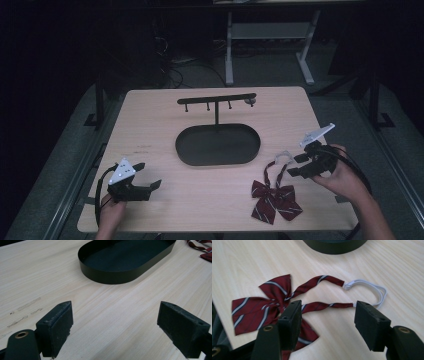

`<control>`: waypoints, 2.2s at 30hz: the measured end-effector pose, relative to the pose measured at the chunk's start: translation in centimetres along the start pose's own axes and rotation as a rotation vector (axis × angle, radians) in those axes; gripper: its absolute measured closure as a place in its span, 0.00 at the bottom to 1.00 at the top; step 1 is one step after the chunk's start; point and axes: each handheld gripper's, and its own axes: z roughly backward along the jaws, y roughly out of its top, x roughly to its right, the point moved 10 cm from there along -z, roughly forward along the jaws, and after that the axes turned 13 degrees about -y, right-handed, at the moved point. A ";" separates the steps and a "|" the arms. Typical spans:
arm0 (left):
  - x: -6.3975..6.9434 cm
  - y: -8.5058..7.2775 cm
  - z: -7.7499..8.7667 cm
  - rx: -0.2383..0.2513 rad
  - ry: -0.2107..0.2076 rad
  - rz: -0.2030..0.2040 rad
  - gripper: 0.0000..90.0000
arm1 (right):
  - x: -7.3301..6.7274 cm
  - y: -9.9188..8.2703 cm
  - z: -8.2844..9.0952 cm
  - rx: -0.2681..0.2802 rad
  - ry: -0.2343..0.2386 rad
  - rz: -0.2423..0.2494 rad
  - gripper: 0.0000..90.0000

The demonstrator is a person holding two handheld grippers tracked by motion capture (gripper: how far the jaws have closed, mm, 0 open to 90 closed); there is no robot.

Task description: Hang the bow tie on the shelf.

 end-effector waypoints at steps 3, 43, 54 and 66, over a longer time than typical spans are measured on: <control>0.0 0.0 -0.1 0.000 -0.003 0.004 0.14 | 0.4 0.4 -0.9 -0.012 0.009 -0.003 0.44; 0.4 -0.3 -0.9 -0.034 -0.028 -0.008 0.14 | 6.3 0.3 -7.6 -0.178 -0.104 -0.069 0.67; 0.4 -0.4 -1.0 -0.041 -0.032 -0.006 0.14 | 6.0 0.2 -7.9 -0.189 -0.127 -0.009 0.90; 0.4 -0.6 -1.1 -0.050 -0.035 0.001 0.14 | 5.0 0.1 -6.9 -0.195 -0.069 -0.011 0.98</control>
